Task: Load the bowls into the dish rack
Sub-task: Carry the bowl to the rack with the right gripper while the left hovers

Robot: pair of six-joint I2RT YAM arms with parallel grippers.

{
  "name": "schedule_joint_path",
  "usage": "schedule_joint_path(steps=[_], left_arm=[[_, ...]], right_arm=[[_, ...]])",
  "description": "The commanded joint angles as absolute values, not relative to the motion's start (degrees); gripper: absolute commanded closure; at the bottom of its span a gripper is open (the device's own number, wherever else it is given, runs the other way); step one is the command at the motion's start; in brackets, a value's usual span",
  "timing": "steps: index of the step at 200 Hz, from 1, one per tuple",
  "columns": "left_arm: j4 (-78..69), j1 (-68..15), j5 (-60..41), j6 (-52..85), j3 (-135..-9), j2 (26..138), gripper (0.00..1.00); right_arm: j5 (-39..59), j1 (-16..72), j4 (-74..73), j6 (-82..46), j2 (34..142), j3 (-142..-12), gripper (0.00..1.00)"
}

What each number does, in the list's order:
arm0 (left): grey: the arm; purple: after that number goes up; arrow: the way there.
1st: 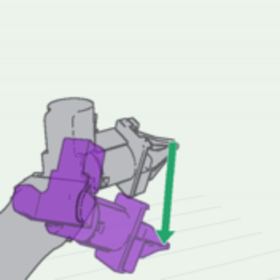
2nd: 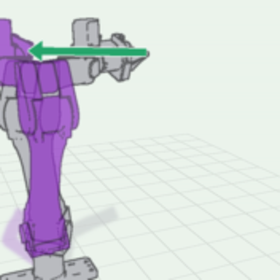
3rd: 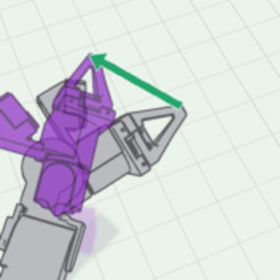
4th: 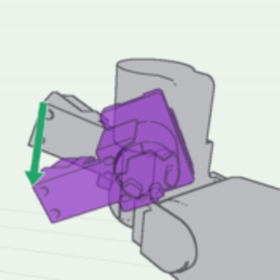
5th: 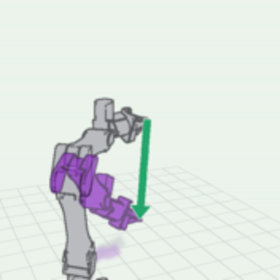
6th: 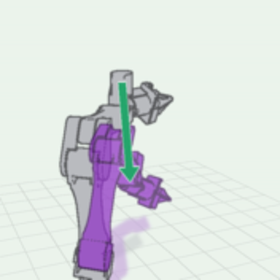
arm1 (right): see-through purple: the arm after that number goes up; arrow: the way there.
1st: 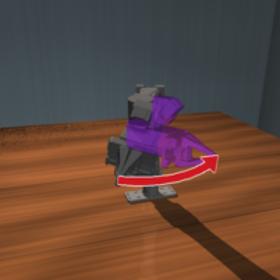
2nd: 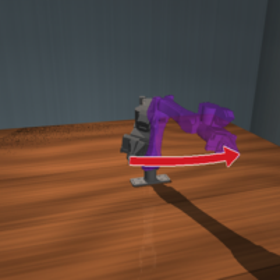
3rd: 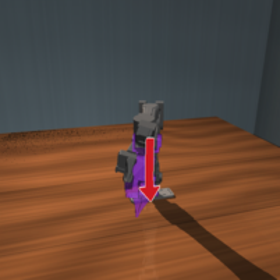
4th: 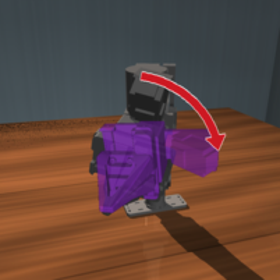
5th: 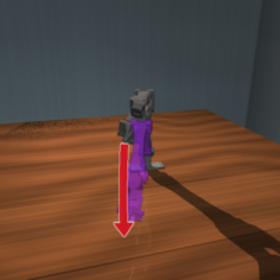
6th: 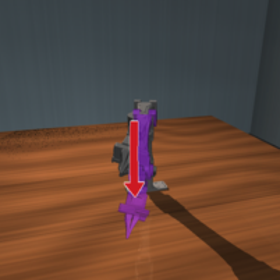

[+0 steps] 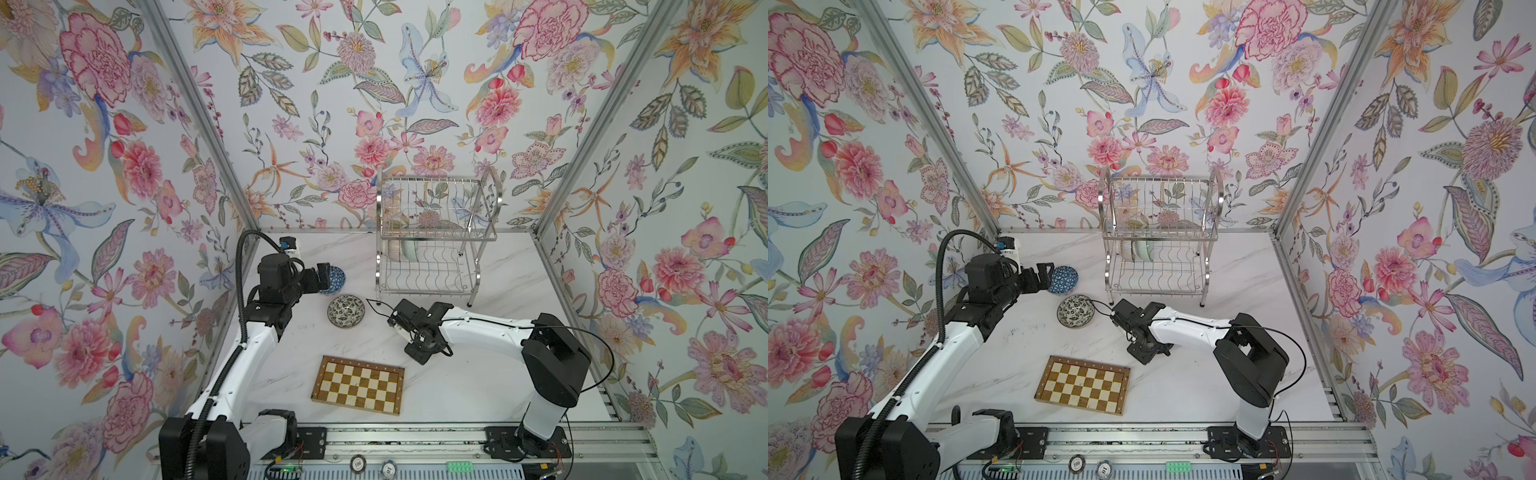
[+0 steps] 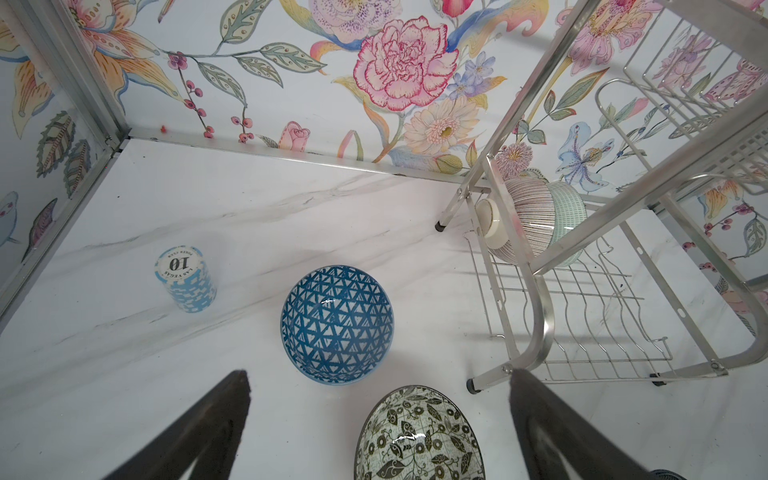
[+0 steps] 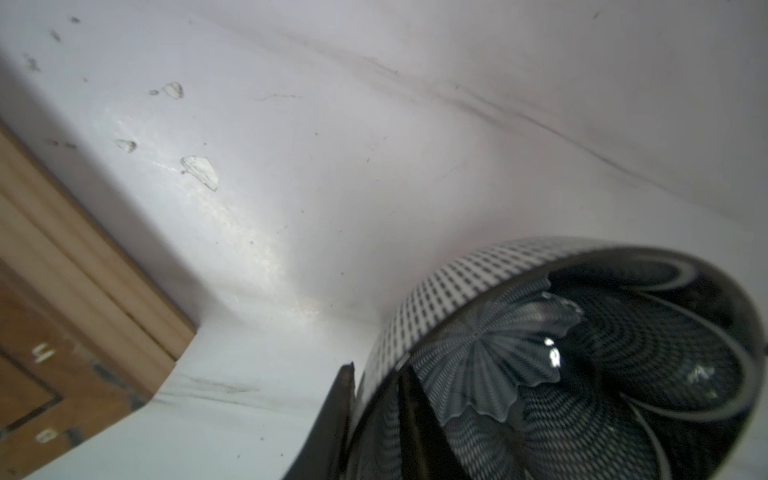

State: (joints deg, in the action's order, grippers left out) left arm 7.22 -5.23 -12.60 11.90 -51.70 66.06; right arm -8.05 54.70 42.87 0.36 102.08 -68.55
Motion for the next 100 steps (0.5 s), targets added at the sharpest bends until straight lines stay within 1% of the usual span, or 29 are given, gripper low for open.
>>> schedule_joint_path(steps=[1, 51, 100], left_arm=[[6.6, -4.8, -11.9, 12.8, -50.7, 66.6, 0.01], [5.9, -4.8, -14.2, 12.8, -50.2, 66.6, 0.01], [5.2, -4.9, -17.6, 12.7, -50.0, 67.9, 0.01]], right_arm=[[-9.3, 55.2, 44.7, -0.5, 101.3, -69.7, 0.82], [-9.2, 55.1, 45.4, 0.0, 100.0, -70.4, 0.9], [-9.3, 54.7, 45.6, 1.8, 98.4, -71.3, 0.93]])
